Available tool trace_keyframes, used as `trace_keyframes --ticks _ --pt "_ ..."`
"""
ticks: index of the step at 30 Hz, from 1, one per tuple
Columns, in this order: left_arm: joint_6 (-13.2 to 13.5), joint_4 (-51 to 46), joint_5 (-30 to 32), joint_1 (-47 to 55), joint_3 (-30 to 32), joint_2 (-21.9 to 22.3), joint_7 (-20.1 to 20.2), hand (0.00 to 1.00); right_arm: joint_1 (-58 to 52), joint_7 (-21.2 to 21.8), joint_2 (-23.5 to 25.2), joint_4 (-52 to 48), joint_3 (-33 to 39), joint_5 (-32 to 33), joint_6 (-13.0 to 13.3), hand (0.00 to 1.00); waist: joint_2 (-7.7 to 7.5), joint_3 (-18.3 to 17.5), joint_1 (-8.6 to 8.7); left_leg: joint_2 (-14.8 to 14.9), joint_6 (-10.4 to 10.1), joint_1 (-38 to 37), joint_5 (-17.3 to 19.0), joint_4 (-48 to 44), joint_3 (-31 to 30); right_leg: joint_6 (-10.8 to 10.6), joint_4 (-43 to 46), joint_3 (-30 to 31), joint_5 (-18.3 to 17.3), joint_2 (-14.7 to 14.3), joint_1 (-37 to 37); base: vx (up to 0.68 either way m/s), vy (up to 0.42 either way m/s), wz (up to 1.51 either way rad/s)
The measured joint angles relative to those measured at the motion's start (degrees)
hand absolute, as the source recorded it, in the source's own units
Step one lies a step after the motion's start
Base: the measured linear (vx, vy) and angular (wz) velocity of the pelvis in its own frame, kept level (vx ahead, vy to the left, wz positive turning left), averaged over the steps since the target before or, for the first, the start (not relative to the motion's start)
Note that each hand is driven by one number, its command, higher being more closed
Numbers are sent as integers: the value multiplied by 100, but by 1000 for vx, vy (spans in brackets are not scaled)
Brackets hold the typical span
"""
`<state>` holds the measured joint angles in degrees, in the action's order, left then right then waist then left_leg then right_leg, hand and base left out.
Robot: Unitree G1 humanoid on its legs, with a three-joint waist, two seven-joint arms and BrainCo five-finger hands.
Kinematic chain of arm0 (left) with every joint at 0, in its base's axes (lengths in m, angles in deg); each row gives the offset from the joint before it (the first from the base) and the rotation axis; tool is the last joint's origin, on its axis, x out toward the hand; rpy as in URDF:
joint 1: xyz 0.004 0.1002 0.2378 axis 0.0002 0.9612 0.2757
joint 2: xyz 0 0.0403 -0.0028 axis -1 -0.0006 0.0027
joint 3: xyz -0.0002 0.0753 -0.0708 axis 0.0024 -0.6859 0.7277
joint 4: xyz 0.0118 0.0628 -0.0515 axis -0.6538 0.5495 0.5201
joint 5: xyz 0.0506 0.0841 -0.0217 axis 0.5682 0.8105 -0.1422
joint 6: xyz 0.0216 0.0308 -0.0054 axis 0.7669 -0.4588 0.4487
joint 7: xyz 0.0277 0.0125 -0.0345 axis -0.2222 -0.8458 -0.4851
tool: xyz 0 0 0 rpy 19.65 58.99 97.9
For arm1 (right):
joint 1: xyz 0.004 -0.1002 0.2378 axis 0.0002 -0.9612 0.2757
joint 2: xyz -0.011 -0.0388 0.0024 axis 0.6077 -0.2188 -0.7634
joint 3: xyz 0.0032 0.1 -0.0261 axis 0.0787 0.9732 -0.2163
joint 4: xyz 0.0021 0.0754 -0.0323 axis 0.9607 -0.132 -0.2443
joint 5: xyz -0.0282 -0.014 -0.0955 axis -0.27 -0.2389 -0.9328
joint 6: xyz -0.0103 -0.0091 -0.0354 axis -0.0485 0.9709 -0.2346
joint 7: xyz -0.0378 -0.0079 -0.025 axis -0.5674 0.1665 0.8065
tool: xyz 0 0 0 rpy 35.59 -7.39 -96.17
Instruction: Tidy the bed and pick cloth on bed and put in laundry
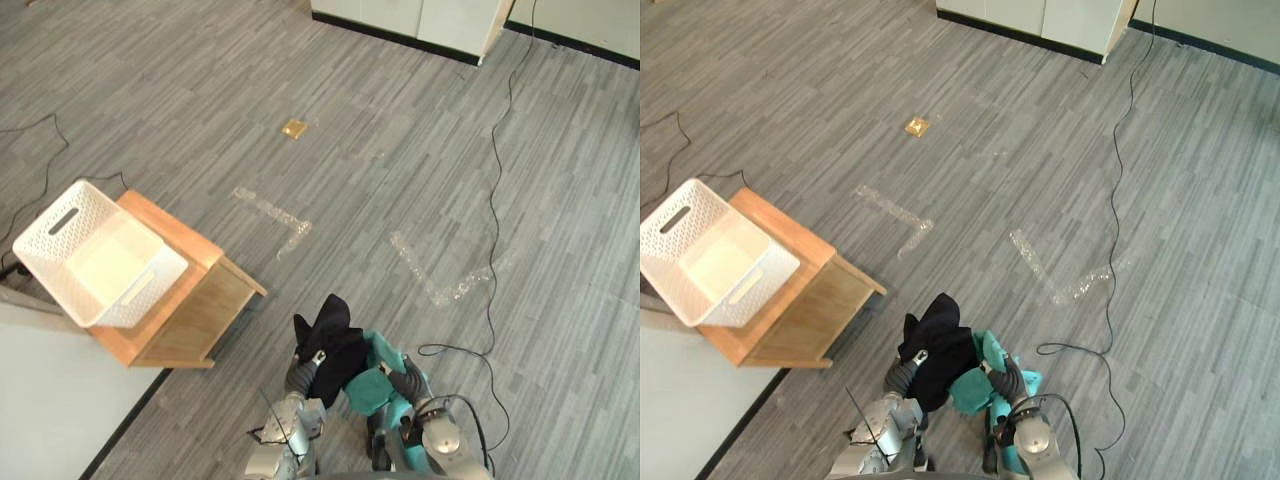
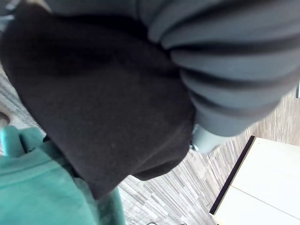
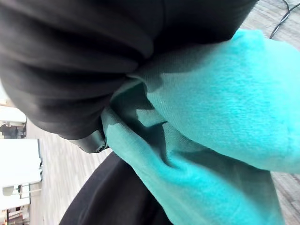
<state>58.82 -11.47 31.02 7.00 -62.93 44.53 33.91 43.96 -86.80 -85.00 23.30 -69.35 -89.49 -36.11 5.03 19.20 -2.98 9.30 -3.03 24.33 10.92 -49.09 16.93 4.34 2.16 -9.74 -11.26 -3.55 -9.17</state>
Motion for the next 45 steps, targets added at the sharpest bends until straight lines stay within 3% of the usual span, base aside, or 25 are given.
trace_keyframes --ticks 2,3,4,5,6,7,9,12,14,17,18,19,20,23,25,28,31,35,36,37,39,40,42,43,45 --pt "-67 -3 3 -7 -34 101 48 100 99 -29 35 100 -5 15 -1 100 -50 -40 -105 -151 134 -7 -36 1173 956 -206 -68 -170 -264 96 -312 597 -64 32" --pt "-106 1 8 -5 -64 126 67 100 91 -62 50 161 -19 15 -3 100 -61 -109 -90 -268 418 -59 -214 1830 1359 -364 -19 -310 -362 98 -400 801 -67 47" --pt "-130 7 18 5 -71 125 63 100 91 -114 68 207 -30 13 -5 100 16 -231 -100 -395 1130 -180 -316 2353 1681 -541 154 -385 -492 59 -478 705 -44 67" --pt "-169 58 21 -21 1 134 57 100 126 -124 178 386 -22 12 -17 100 -205 -282 -79 -617 1540 -366 -202 2499 1752 -647 619 -432 -699 210 -421 750 -67 98" --pt "-187 66 20 -112 5 147 51 100 147 -135 237 546 71 5 -31 100 -326 -319 -108 -873 1642 -602 -112 2766 1497 -776 1885 -492 -719 417 -31 753 -71 142" --pt "-191 64 19 -137 -7 148 52 100 101 -161 298 608 164 6 -41 100 -360 -337 -78 -1032 1464 -950 -3 2939 1105 -1189 3411 -467 -457 599 439 755 -103 135" --pt "-192 117 19 -107 -13 137 53 100 -26 -176 328 648 197 6 -37 100 -375 -346 -77 -1120 1242 -1692 227 3141 604 -1296 5358 -395 -388 809 926 808 -203 130" --pt "-190 394 32 -38 -11 28 63 100 -286 -99 250 810 515 1 47 100 -287 -520 185 -956 902 -2832 227 3826 -234 -815 6261 -595 -514 1442 1844 652 -267 134" --pt "-163 430 36 -56 57 -127 94 100 -479 99 40 560 951 281 59 100 -217 -542 303 -671 748 -3098 179 3940 -569 -821 5790 -330 -546 1622 2665 623 -404 120" --pt "-146 374 -31 63 255 -331 287 100 -599 325 -244 146 1082 724 211 100 -183 -540 454 -14 208 -3432 315 3835 -926 -1097 2901 457 -68 1499 3106 710 -711 101" --pt "-147 242 -133 215 271 -522 375 100 -863 351 -196 -106 1074 736 277 100 -349 -621 513 165 -328 -3548 568 3808 -1148 -1320 1534 966 1514 1509 2913 491 -573 84" --pt "-193 381 -214 152 323 -326 360 100 -731 342 -332 -55 1113 739 246 100 -32 -613 463 476 -357 -3563 589 3857 -1233 -1243 1666 757 1397 1263 2905 544 -608 70" --pt "-182 322 -274 178 373 -210 390 100 -595 320 -335 -63 1129 742 229 100 21 -669 432 450 -379 -3402 529 3877 -1447 -1098 1830 793 1249 1165 3002 439 -511 20" --pt "-123 121 -548 399 485 -3 593 100 -529 373 -213 -160 811 665 224 100 77 -672 341 700 -286 -2957 26 2909 -1743 -795 2753 483 233 1045 2870 352 -446 82" --pt "-172 137 -854 420 504 28 579 100 -528 474 -335 -143 653 545 239 100 -29 -599 350 956 -71 -2131 -601 1585 -1757 -614 2657 -141 -17 1166 2389 295 -414 152" --pt "-107 -392 -1289 828 550 30 624 100 -923 456 -818 -377 1270 374 241 100 2 -516 202 1530 382 -1552 -390 -158 68 -563 1587 -1001 17 1171 941 282 -295 133" --pt "-59 -543 -1332 1027 775 -30 713 100 -1292 431 -966 -1306 1391 354 229 100 30 -542 234 1360 511 -1206 -217 -141 1152 -663 1252 -1568 -96 1184 503 196 -44 89" --pt "-71 -546 -1316 1008 767 5 723 100 -548 349 -502 -1260 1289 334 289 100 15 -580 207 743 511 -1273 82 1449 3049 -875 1103 -2486 -267 1283 48 213 19 116" --pt "-71 -563 -1295 1076 773 25 725 100 -355 274 -426 -1266 1188 335 388 100 53 -683 158 506 742 -1311 100 2106 3397 -1074 1218 -2738 -459 1297 -69 264 83 95" --pt "-91 -561 -1271 1165 779 21 723 100 -294 258 -427 -1268 1170 335 416 100 68 -797 131 369 1105 -1352 220 2290 3421 -1177 1325 -2809 -554 1329 -63 375 126 103" --pt "-161 -613 -1264 1225 766 -40 714 100 -247 238 -285 -1281 1116 341 462 100 -198 -1007 39 -195 1376 -1439 299 2705 3155 -1264 1633 -2682 -593 1556 -85 443 100 123" --pt "-185 -789 -1182 1331 815 -94 715 100 -295 259 -157 -1279 1120 353 460 100 -433 -1026 65 -655 1384 -1716 305 3061 2833 -1255 2573 -2411 -562 1936 -31 416 68 146" --pt "-266 -856 -1027 1341 821 -120 718 100 -459 279 -56 -1274 1204 402 455 100 -552 -1024 139 -1001 1375 -2150 300 3363 2366 -1007 4133 -1984 -225 2360 227 427 26 154" --pt "-324 -878 -928 1338 821 -164 719 100 -572 288 -15 -1268 1215 406 435 100 -557 -1018 239 -1122 1367 -2519 296 3535 2014 -820 5477 -1513 -144 2484 573 441 -25 144" --pt "-343 -931 -745 1302 816 -266 719 100 -703 289 92 -1268 1229 471 422 100 -534 -1042 276 -1110 1283 -2874 244 3713 1668 -829 6476 -1064 -151 2489 1173 408 -81 120"
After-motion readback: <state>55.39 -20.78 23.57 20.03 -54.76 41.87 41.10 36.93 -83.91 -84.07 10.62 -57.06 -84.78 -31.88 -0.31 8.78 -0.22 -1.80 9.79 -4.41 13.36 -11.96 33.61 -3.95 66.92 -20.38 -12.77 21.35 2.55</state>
